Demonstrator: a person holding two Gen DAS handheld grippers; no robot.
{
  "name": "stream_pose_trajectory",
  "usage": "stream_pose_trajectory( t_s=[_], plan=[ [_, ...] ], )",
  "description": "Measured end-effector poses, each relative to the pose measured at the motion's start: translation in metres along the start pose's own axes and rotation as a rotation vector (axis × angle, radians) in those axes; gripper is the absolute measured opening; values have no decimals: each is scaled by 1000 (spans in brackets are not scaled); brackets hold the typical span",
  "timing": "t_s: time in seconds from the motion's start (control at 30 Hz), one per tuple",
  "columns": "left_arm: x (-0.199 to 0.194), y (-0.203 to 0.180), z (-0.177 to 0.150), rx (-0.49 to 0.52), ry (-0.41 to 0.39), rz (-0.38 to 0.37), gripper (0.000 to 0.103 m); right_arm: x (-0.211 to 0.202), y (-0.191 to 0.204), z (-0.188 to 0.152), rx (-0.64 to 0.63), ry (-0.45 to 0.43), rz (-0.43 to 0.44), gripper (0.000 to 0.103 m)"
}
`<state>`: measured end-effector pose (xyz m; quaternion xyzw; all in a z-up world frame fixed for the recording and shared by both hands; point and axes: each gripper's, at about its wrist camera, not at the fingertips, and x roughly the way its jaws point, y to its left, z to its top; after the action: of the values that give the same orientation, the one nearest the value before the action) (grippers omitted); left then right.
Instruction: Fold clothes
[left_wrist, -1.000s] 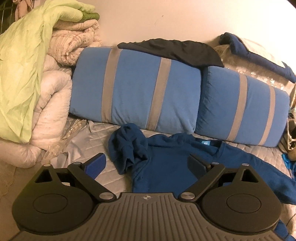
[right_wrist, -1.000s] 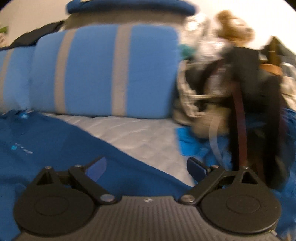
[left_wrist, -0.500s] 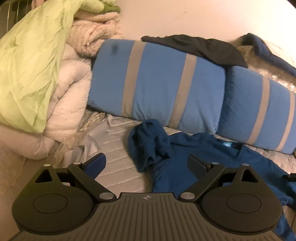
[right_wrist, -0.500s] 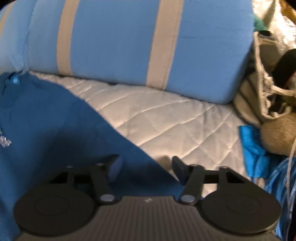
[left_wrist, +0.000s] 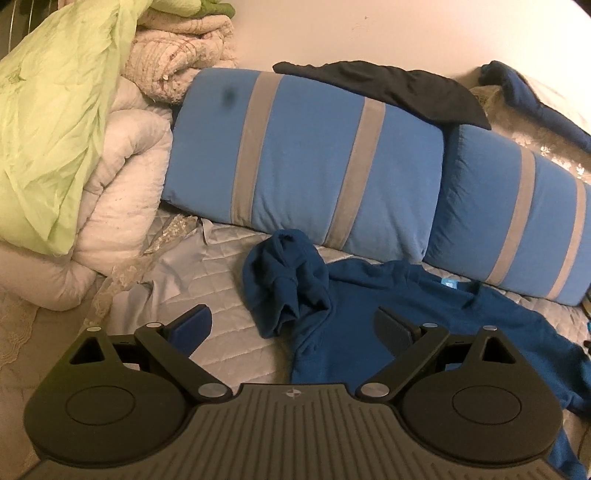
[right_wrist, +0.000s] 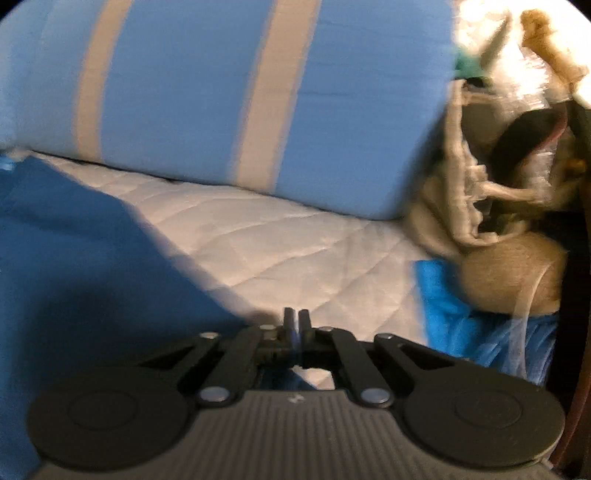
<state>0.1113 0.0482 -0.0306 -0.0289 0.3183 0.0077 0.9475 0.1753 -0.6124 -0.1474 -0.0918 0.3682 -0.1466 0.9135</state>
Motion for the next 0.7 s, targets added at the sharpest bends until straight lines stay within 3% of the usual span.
stream_pose_trajectory(
  t_s=[0.13,0.2,0.23,0.27,0.33,0.37,0.4,0.43,0.5,0.63,0.67,0.7],
  plan=[
    [-2,0,-2,26,1,-15,96,13,-40,-4,75,63,-107,0],
    [1,0,-4,20,7,-10,96,4,-47,-8,74,51,-67,0],
    [4,0,-5,12,13,-8,96,-1,-48,-8,79,45,-40,9],
    [5,-1,-5,3,19,-9,96,-5,-48,-9,84,41,-9,8],
    [6,-2,-7,-7,27,-16,96,-10,-45,-8,97,40,70,44],
    [6,-3,-8,-4,28,-21,96,-11,-42,-7,104,40,120,52],
    [5,-5,-9,1,29,-22,96,-12,-38,-5,107,34,167,70],
    [5,-6,-9,8,30,-20,96,-14,-31,-4,100,24,204,81],
    [4,-5,-10,13,32,-12,96,-15,-18,-1,85,9,270,82],
    [2,-1,-10,2,40,9,96,0,12,4,33,42,301,76],
    [2,0,-11,3,42,13,96,3,16,4,25,49,301,64],
    [2,1,-11,4,44,16,96,3,16,3,29,46,291,41]
  ],
)
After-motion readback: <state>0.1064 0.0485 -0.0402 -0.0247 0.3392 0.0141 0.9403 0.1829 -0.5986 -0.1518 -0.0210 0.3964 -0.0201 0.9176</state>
